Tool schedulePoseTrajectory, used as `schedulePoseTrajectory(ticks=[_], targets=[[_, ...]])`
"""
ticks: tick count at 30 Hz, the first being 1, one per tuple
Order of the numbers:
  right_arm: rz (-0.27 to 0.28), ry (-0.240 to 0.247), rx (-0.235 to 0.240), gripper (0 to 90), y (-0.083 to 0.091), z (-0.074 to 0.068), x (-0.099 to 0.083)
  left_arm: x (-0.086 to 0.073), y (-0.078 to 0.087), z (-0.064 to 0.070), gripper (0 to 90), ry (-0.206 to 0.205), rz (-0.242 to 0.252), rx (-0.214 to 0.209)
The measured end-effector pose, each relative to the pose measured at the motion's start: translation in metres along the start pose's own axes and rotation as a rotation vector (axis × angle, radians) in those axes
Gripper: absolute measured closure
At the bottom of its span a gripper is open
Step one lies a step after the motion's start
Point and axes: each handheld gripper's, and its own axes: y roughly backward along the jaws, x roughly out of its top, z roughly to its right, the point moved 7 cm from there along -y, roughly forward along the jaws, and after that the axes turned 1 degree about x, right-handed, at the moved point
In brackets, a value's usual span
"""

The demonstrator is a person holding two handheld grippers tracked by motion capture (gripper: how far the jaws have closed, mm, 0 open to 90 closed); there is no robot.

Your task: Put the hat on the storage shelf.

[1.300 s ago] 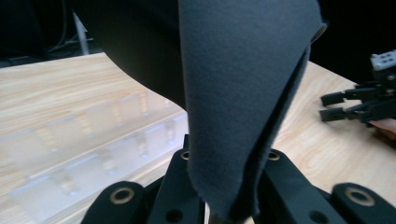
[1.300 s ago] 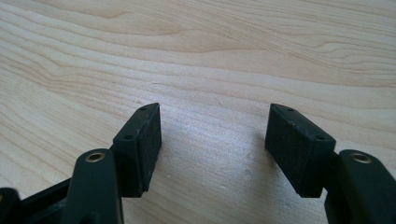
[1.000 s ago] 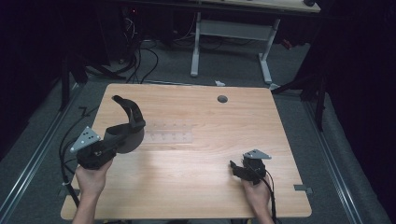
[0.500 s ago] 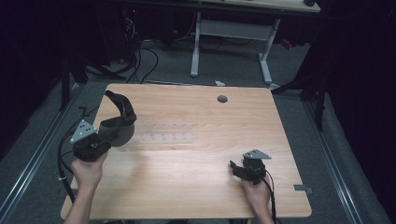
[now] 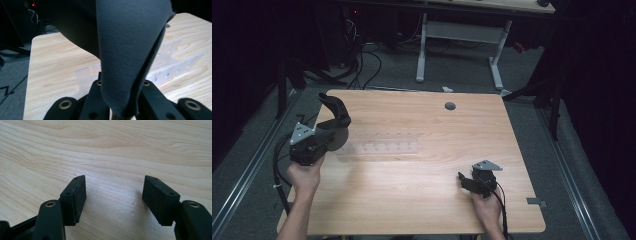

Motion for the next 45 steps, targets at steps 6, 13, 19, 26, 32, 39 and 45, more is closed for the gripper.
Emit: schedulePoseTrajectory(ticks=[6, 13, 19, 26, 32, 39, 45], targets=[[0.0, 0.001, 0.0, 36.1, 0.0, 0.0, 0.0, -0.002, -0.006, -0.005, 86.1, -0.015, 0.003, 0.027], [0.0, 0.0, 0.0, 36.1, 0.0, 0.0, 0.0, -0.006, -0.012, -0.01, 86.1, -0.037, -0.002, 0.057], [0.0, 0.0, 0.0, 36.0, 0.0, 0.0, 0.0, -0.007, -0.015, -0.011, 86.1, -0.044, 0.002, 0.064], [0.002, 0.002, 0.0, 35.9, 0.0, 0.0, 0.0, -0.009, -0.015, -0.009, 86.1, -0.063, 0.006, 0.072], [0.001, 0.002, 0.0, 35.9, 0.0, 0.0, 0.0, -0.008, -0.014, -0.012, 86.1, -0.058, 0.005, 0.093], [0.001, 0.002, 0.0, 35.9, 0.0, 0.0, 0.0, -0.016, -0.017, -0.017, 86.1, -0.043, -0.004, 0.102], [0.001, 0.002, 0.001, 35.8, 0.0, 0.0, 0.0, -0.023, -0.022, -0.018, 86.1, -0.026, -0.002, 0.096]])
